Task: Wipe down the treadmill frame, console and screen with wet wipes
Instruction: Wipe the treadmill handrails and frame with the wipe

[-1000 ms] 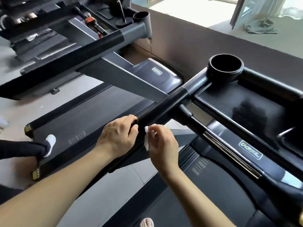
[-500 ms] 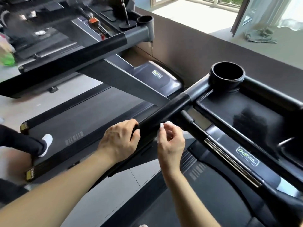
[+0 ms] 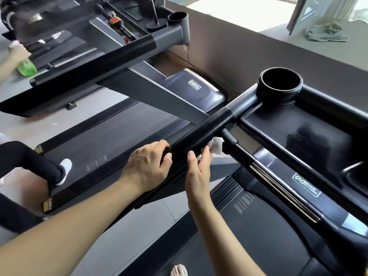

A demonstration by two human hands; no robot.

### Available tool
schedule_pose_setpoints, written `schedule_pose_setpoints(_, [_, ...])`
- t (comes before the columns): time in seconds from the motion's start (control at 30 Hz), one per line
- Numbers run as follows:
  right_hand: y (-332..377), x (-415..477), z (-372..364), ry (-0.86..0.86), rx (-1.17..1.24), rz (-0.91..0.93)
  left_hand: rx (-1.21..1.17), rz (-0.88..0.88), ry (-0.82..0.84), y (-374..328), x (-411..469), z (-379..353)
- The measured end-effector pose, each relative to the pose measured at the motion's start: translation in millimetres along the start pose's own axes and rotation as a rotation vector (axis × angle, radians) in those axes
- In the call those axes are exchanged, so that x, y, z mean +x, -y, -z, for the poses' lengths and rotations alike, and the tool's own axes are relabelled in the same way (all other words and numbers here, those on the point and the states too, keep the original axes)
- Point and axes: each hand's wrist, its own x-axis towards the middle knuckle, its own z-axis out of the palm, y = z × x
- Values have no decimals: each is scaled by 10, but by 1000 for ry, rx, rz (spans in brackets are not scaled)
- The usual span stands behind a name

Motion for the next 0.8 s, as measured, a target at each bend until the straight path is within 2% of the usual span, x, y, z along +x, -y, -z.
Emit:
schedule_pose_setpoints(0.17, [-102, -560, -143, 193, 31, 45, 11, -7, 8, 5, -5, 4])
schedule_pose_setpoints(0.27, [-100, -168, -64, 59, 84, 86, 17, -7, 7, 0, -12, 6])
schedule_pose_setpoints(0.33, [-17, 121, -3, -13, 120, 25, 15, -12, 2, 0, -10, 4])
schedule_pose_setpoints(0.4, [-4, 67, -25, 10, 159, -32, 13, -13, 0, 6, -12, -2])
schedule_pose_setpoints(0.53, [2, -293, -38, 172, 213, -83, 11, -5, 4, 15, -4, -6])
schedule_pose_setpoints(0.67, [140, 209, 122, -78, 268, -219, 11, -7, 7, 2, -11, 0])
schedule_pose_setpoints(0.7, [145, 232, 126, -83, 282, -237, 9, -6, 10, 1, -12, 4])
schedule_pose_setpoints(0.8, [122, -51, 55, 52, 191, -196, 14, -5, 17, 14, -17, -1])
